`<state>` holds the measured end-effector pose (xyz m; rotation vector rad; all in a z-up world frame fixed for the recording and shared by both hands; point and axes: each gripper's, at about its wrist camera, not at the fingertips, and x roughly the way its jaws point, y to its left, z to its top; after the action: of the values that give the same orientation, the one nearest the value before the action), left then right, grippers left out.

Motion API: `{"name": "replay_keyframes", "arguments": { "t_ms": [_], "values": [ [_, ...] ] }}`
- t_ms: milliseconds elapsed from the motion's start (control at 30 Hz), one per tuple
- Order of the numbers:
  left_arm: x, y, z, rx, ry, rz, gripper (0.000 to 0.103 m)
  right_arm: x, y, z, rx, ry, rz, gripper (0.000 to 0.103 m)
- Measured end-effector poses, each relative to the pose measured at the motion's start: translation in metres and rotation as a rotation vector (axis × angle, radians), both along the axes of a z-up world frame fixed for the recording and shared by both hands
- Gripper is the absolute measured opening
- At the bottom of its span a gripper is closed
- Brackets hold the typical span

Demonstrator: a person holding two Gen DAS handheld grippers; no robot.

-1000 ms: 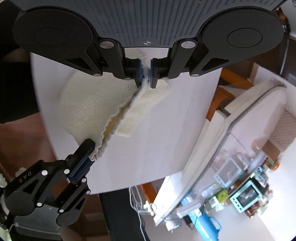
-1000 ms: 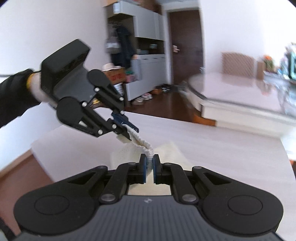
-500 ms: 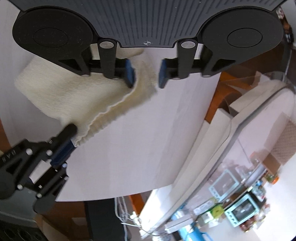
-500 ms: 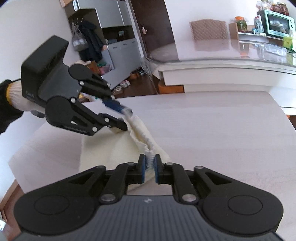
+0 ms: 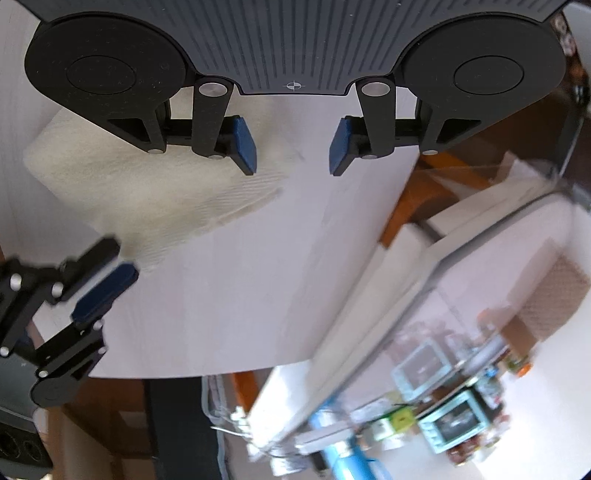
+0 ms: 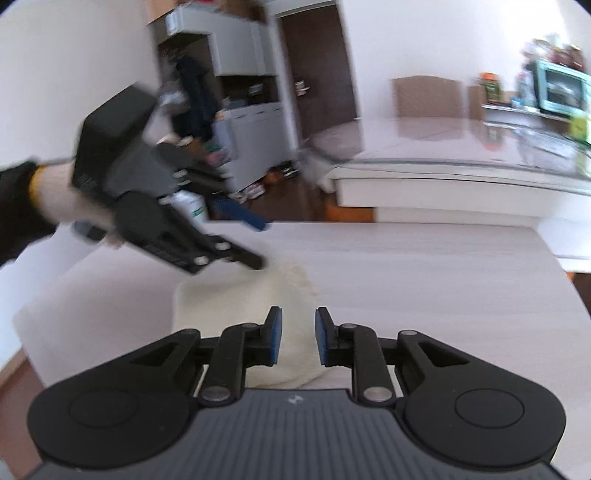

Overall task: Fold towel
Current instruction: 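Open both grippers and release the folded towel onto the table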

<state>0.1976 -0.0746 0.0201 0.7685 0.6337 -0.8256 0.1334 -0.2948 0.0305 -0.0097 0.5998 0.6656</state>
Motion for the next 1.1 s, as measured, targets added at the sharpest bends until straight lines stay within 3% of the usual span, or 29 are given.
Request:
{"name": "replay_keyframes", "arguments": {
  "t_ms": [233, 433, 533, 700, 833, 967, 1100],
  "values": [
    [-0.003, 0.009, 0.005, -0.007, -0.023, 0.056, 0.049, 0.005, -0.005, -0.001, -0.010, 0.024, -0.009, 0.021],
    [-0.046, 0.031, 0.001, -0.045, 0.031, 0.057, 0.049, 0.018, 0.001, -0.005, -0.072, 0.040, 0.035, 0.021],
    [-0.061, 0.035, -0.011, -0.018, 0.031, 0.071, 0.050, 0.020, 0.006, -0.010, -0.105, 0.046, 0.054, 0.021],
    [-0.067, 0.046, -0.012, -0.078, 0.012, 0.134, 0.053, 0.004, 0.010, 0.004, -0.050, 0.017, 0.103, 0.021],
    [-0.074, 0.054, -0.002, -0.143, 0.016, 0.152, 0.053, -0.020, 0.036, -0.003, -0.133, 0.018, 0.221, 0.021],
    [-0.078, 0.051, -0.014, -0.082, 0.007, 0.162, 0.054, -0.030, 0.046, -0.011, -0.183, 0.010, 0.209, 0.021],
    [-0.073, 0.059, -0.018, -0.113, 0.015, 0.189, 0.057, -0.038, 0.052, -0.010, -0.169, 0.022, 0.162, 0.021]
  ]
}}
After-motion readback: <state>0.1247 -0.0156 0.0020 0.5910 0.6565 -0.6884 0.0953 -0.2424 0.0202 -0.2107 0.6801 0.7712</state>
